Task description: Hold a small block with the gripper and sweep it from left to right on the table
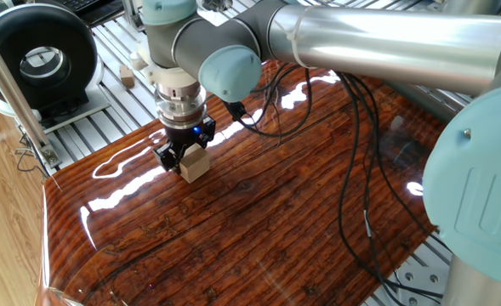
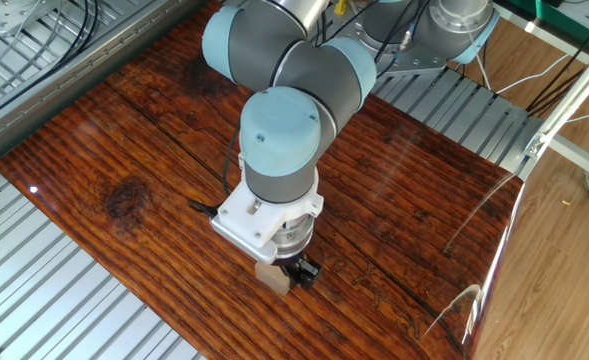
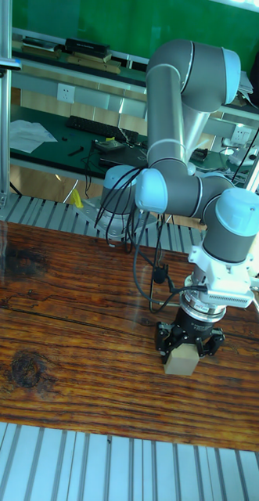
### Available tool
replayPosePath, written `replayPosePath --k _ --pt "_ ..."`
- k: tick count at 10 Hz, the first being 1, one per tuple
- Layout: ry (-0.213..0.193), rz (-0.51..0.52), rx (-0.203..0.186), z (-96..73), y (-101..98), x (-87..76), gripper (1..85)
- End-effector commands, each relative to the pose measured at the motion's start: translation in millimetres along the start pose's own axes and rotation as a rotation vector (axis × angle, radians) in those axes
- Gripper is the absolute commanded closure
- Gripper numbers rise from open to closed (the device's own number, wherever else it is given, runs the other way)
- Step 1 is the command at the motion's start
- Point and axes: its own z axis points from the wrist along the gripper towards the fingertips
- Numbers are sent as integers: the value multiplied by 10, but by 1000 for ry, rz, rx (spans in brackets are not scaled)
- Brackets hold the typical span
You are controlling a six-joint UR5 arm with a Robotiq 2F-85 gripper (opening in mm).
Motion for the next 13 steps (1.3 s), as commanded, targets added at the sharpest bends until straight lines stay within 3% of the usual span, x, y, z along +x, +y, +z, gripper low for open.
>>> replayPosePath --k 1,13 --pt "-3 13 -8 7 38 -12 847" --pt "5 18 -7 -17 56 -1 847"
